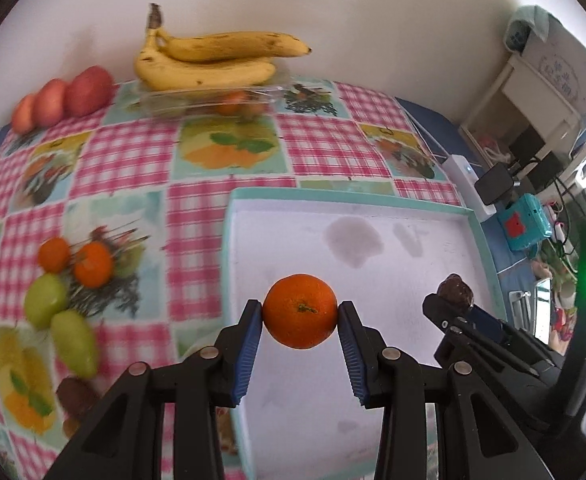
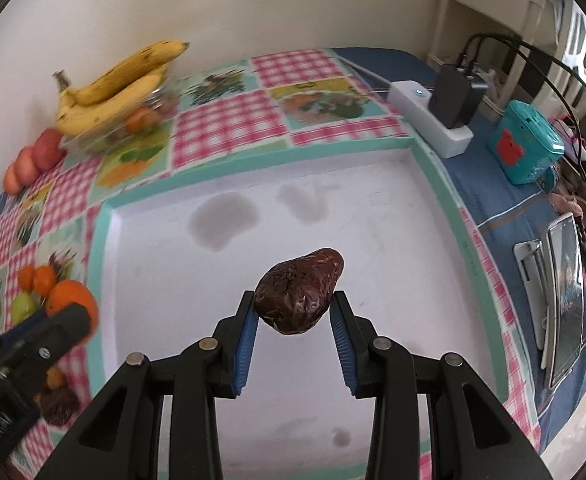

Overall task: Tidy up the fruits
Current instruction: 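Lift the date with the right tool while the left tool carries the mandarin over the tray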

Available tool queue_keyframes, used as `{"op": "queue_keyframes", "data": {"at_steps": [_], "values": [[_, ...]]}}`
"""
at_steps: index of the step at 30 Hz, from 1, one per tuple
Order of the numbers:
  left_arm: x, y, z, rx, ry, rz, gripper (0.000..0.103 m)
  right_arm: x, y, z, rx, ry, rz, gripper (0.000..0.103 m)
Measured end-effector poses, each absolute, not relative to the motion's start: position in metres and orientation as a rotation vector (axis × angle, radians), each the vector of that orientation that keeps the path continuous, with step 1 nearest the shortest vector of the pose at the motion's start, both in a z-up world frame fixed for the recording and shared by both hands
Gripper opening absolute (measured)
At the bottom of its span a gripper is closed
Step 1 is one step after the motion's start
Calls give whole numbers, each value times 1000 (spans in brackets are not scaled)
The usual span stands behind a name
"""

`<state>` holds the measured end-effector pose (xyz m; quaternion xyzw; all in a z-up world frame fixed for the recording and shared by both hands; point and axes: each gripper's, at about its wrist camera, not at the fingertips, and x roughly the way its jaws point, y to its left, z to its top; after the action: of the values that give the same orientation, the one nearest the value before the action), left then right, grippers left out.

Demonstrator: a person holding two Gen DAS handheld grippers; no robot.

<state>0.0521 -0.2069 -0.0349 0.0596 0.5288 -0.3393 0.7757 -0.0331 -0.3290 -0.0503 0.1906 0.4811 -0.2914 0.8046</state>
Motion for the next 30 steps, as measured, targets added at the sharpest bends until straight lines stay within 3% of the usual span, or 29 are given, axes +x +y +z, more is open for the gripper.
{"op": "queue_keyframes", "data": {"at_steps": [30], "values": [[57,-235,-71,211,1192,-714,42,-28,-355,-79,433,1107,-666,38]]}}
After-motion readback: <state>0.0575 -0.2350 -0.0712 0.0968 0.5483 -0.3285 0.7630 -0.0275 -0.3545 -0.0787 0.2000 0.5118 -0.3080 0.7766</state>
